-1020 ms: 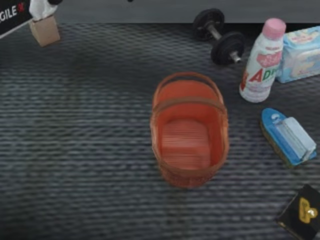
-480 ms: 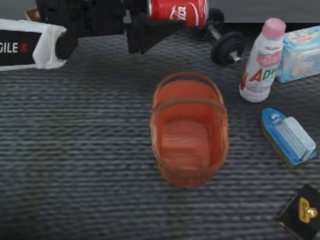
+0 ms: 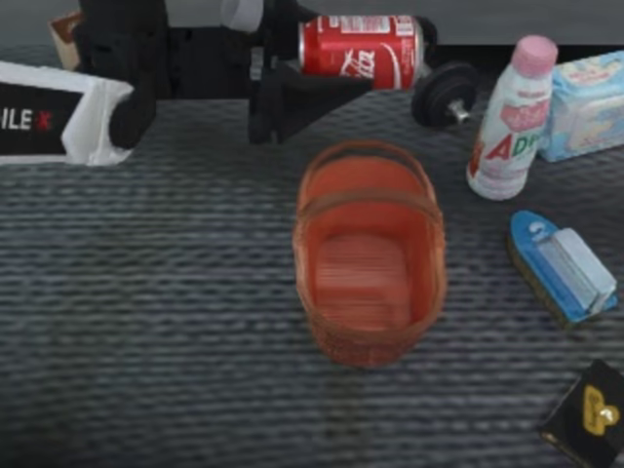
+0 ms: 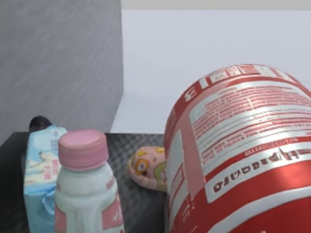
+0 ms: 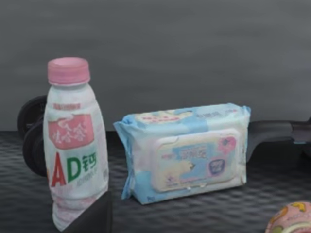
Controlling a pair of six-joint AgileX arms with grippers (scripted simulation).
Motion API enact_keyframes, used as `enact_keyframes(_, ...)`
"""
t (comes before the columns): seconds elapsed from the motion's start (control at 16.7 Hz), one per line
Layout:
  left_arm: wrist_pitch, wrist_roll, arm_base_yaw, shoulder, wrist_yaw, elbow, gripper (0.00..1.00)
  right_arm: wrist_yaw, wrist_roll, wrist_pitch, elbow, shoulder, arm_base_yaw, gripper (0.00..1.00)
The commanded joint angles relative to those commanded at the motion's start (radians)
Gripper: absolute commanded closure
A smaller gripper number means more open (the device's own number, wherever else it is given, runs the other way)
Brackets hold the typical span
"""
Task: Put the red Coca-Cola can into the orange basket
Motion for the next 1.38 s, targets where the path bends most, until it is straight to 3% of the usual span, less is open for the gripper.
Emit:
enact_keyframes(0.3, 0.014, 0.001, 0.004, 0.021, 0.002, -0.001, 1.00, 0.000, 0.000, 0.000, 0.000, 0.000, 0.000, 0.00)
enact_keyframes(0.72, 0.298, -0.005, 0.023, 0.222, 0.003, -0.069, 1.00, 0.000, 0.000, 0.000, 0.000, 0.000, 0.000, 0.00)
enact_keyframes(1.08, 0.336, -0.005, 0.026, 0.251, 0.002, -0.082, 1.00, 0.000, 0.000, 0.000, 0.000, 0.000, 0.000, 0.00)
enact_keyframes(1.38, 0.336, -0.005, 0.026, 0.251, 0.002, -0.082, 0.62, 0.000, 0.000, 0.000, 0.000, 0.000, 0.000, 0.00)
